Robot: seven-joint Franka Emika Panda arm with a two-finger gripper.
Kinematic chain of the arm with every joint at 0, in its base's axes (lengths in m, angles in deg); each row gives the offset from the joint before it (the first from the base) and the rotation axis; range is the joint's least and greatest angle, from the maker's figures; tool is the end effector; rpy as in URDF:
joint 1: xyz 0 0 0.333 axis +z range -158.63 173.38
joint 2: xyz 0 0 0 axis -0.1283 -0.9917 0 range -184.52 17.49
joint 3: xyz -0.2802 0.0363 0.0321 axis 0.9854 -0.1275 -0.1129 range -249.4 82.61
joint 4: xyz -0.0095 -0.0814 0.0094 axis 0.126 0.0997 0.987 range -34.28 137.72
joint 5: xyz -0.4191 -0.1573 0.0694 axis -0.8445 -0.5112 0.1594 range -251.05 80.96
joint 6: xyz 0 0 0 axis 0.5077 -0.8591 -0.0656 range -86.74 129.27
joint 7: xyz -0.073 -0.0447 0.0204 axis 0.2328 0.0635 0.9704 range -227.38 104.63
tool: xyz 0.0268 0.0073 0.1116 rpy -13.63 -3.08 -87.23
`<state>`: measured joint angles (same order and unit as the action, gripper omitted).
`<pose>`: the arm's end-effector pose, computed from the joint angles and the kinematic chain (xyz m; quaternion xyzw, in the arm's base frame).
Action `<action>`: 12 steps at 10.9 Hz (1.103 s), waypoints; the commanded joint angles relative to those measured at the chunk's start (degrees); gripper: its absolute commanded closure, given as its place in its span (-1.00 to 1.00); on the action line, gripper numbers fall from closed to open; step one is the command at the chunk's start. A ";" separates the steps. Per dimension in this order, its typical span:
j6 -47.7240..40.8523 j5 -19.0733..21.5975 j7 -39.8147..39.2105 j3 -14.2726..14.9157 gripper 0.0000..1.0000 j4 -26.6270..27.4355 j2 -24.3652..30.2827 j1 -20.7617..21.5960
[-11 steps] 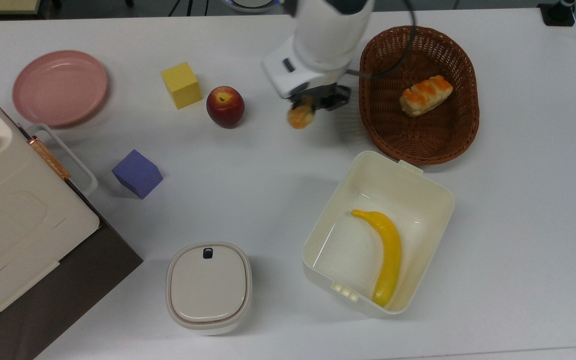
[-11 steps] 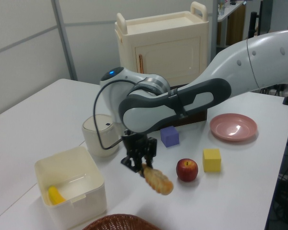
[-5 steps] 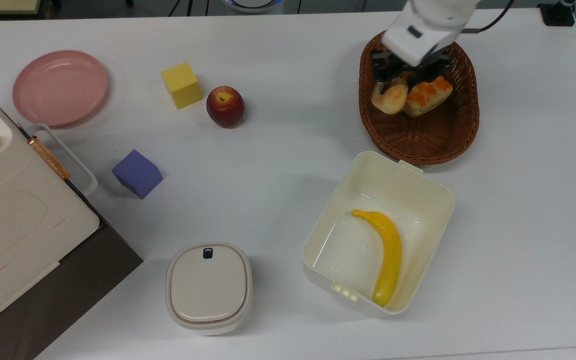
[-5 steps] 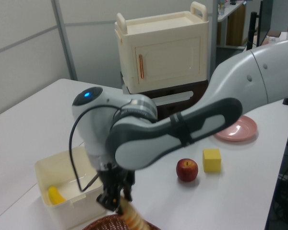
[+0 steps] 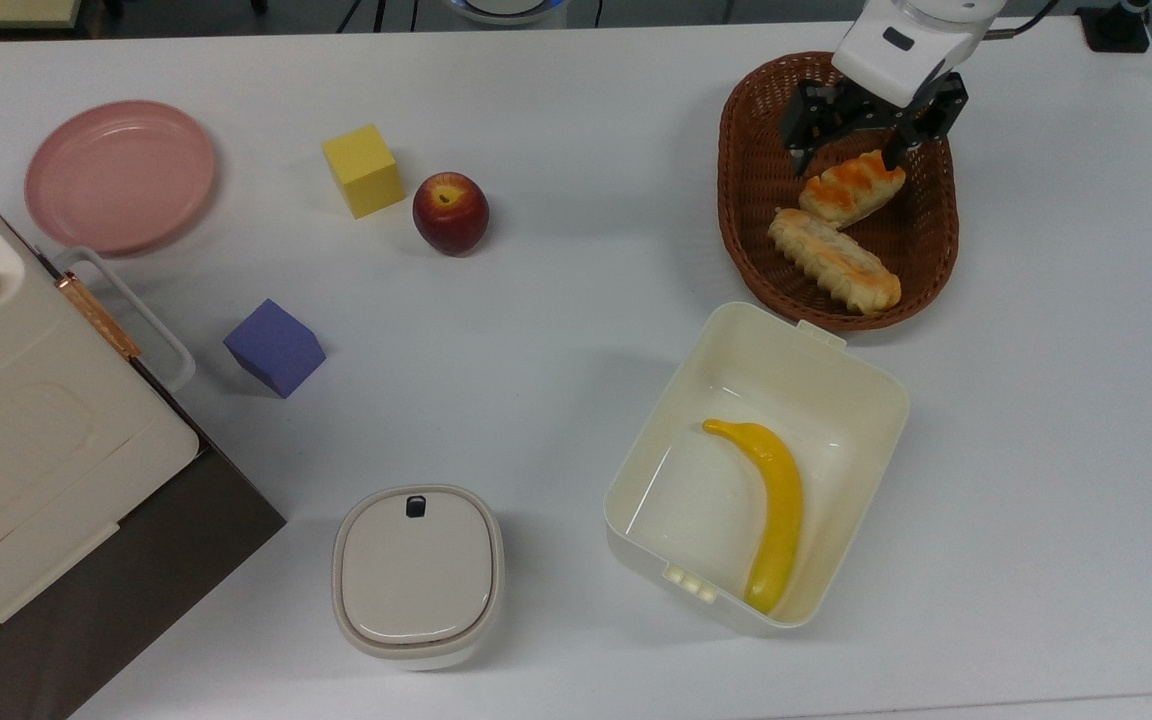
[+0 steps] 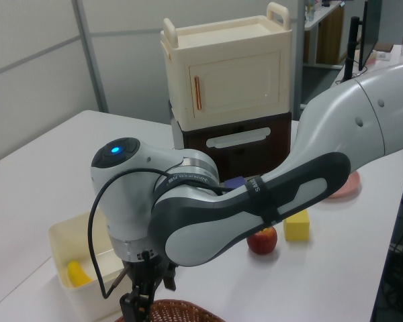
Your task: Put the bread in the basket
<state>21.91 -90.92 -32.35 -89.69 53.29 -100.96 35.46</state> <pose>0.5833 0.3821 0.3968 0.9976 0.0604 0.0077 0.0332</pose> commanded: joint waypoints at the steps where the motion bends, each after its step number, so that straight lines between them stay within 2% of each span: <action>1: 0.82 -0.98 -1.06 1.64 -1.00 -1.47 0.82 -1.88; 7: -7.44 -0.80 -15.99 2.08 -1.00 -2.62 8.11 -20.76; 10: -13.05 0.34 -20.65 3.48 -1.00 -2.01 12.94 -28.15; 11: -15.33 1.47 -24.33 3.57 -1.00 -1.66 14.35 -30.35; 12: -17.10 4.27 -27.84 4.01 -1.00 -1.65 15.50 -32.73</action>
<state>8.48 -90.96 -53.56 -86.25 49.52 -89.53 6.39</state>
